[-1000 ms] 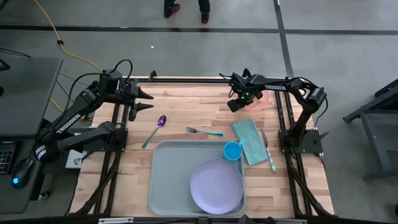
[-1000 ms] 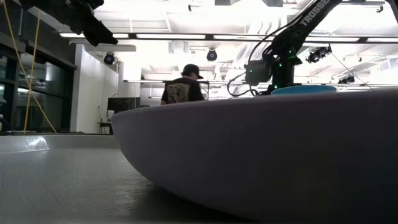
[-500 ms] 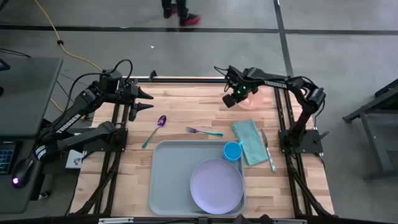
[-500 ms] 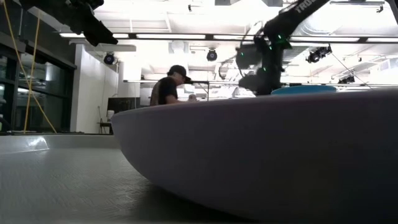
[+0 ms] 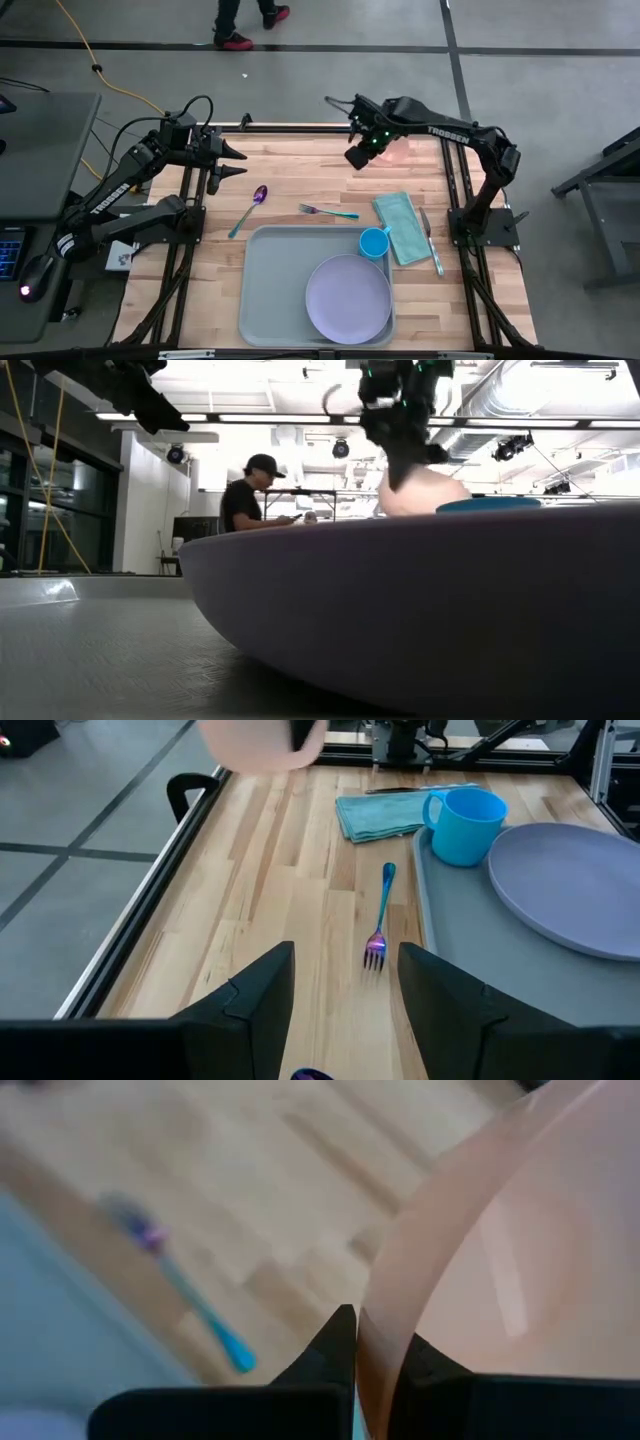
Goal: Set up tray
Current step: Put the light orange bowl on the violet plate
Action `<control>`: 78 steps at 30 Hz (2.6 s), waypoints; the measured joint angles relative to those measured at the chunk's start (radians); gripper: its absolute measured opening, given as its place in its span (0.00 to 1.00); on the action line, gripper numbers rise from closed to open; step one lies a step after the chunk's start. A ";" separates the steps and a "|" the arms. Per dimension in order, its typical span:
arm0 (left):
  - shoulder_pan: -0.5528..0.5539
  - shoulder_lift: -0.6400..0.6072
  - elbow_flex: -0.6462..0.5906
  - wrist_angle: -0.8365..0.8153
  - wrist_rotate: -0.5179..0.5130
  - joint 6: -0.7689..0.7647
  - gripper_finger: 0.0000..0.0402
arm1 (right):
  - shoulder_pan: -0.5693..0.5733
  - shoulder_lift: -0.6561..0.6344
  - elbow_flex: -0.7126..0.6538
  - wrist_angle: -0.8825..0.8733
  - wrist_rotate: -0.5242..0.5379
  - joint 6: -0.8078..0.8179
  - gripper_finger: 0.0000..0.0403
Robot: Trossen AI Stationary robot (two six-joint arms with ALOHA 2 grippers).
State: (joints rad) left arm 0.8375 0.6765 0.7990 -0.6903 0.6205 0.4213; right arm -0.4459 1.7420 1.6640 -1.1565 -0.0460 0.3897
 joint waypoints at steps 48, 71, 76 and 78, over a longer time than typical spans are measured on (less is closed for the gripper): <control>0.000 0.000 0.000 0.001 -0.030 -0.184 0.53 | 1.059 0.286 0.291 0.082 0.169 0.823 0.00; 0.000 0.000 0.000 0.000 -0.039 -0.190 0.53 | 1.032 0.492 0.291 0.205 -0.007 1.070 0.00; 0.000 0.000 0.000 0.000 -0.039 -0.183 0.53 | 1.027 0.493 0.289 0.193 -0.033 1.076 0.00; 0.000 0.000 0.000 0.000 -0.039 -0.183 0.53 | 1.027 0.493 0.280 0.201 -0.041 1.075 0.00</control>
State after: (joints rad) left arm 0.8375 0.6762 0.7990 -0.6903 0.5816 0.2382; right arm 0.5812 2.2349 1.9443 -0.9555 -0.0874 1.4643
